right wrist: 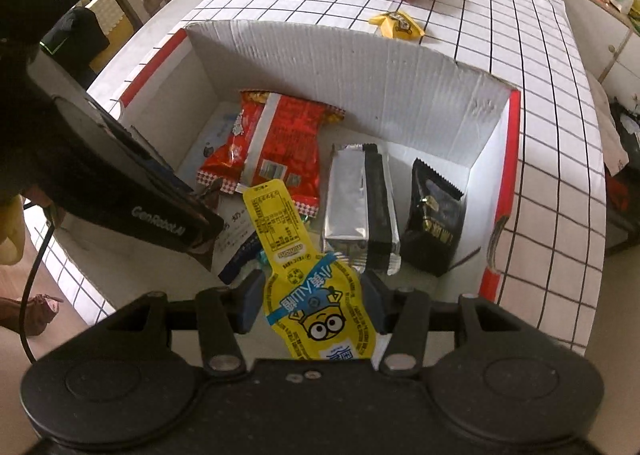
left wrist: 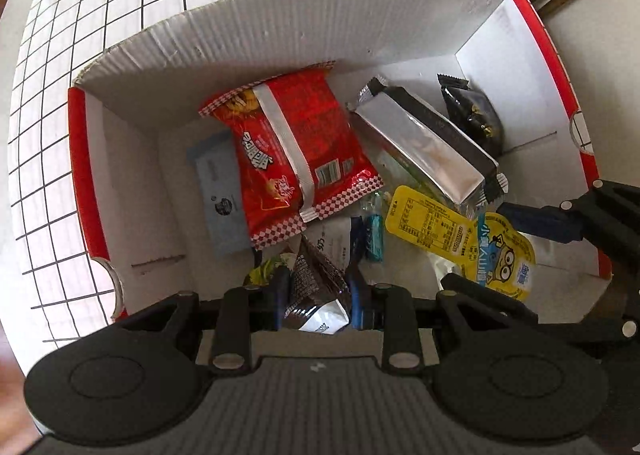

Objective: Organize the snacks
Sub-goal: 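Carry both items over the white box and open both tools to drop them, then move both open tools back toward the red-orange chip bag and yellow candy, then grasp the red-orange chip bag with right tool while left tool grasps yellow candy, then lift both held packets and carry them toward the white box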

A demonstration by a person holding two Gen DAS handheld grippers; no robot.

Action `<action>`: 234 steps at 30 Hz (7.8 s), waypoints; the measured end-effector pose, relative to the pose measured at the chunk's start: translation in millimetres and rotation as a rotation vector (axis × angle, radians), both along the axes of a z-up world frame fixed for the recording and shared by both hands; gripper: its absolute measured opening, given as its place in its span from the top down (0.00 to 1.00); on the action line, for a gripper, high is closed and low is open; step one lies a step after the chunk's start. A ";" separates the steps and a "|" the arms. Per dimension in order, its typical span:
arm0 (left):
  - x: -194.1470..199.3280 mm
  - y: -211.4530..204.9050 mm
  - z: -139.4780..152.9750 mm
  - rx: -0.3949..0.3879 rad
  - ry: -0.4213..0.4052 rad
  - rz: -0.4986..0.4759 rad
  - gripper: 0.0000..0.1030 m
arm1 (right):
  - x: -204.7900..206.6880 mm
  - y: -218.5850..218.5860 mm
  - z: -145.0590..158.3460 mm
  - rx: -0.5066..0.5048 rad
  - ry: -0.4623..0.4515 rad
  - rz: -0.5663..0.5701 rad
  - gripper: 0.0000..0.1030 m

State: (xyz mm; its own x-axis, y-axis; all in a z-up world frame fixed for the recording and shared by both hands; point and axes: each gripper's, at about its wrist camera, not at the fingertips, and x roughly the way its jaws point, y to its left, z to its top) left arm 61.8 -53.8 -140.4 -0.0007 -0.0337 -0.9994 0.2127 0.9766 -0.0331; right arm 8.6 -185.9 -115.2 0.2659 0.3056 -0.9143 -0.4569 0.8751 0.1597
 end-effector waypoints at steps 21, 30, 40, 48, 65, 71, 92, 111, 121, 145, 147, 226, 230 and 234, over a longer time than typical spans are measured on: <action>-9.5 9.7 41.0 -0.027 -0.134 0.009 0.70 | -0.5 -4.0 34.0 0.066 -0.062 -0.035 0.41; -3.9 14.5 79.7 -0.043 -0.277 0.013 0.49 | 10.6 -11.1 64.4 0.105 -0.135 -0.054 0.32; 14.7 16.0 115.4 -0.044 -0.419 0.027 0.34 | 37.8 -20.9 99.4 0.134 -0.237 -0.077 0.18; 40.7 14.7 133.2 -0.031 -0.500 0.042 0.27 | 66.0 -26.6 117.0 0.150 -0.296 -0.072 0.12; 124.9 17.2 133.1 -0.032 -0.551 0.111 0.20 | 181.8 -43.1 128.3 0.140 -0.318 -0.122 0.02; 165.0 17.3 111.2 -0.016 -0.494 0.123 0.20 | 234.1 -37.6 112.2 0.126 -0.269 -0.137 0.02; 237.6 1.0 31.7 -0.028 -0.454 -0.197 0.20 | 389.7 11.1 27.3 0.068 -0.103 -0.215 0.02; 245.2 14.1 1.2 0.005 -0.485 -0.329 0.20 | 442.5 66.0 -47.5 0.046 0.049 -0.375 0.09; 248.4 0.1 -11.5 -0.020 -0.445 -0.418 0.20 | 425.0 80.6 -54.6 -0.029 0.010 -0.207 0.42; 263.9 -17.4 -48.5 -0.111 -0.291 -0.367 0.64 | 394.8 25.7 -46.5 -0.041 -0.007 -0.139 0.51; 259.7 -16.9 -46.5 -0.109 -0.301 -0.357 0.65 | 390.5 23.5 -43.5 -0.033 -0.011 -0.141 0.51; 219.3 49.9 52.4 -0.065 -0.416 0.067 0.69 | 201.9 -90.3 67.2 0.328 -0.120 -0.236 0.51; 199.3 50.2 75.7 -0.079 -0.453 0.059 0.69 | 183.8 -90.4 85.2 0.344 -0.140 -0.231 0.51; 172.2 48.3 94.6 -0.082 -0.480 0.044 0.69 | 161.1 -87.6 98.0 0.338 -0.157 -0.222 0.51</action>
State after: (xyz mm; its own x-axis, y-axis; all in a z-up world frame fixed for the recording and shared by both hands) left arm 234.1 -5.5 -45.9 0.4632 -0.1021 -0.8804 0.1817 0.9832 -0.0184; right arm 169.7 -273.5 -17.2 0.4868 0.5010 -0.7156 -0.3051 0.8651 0.3981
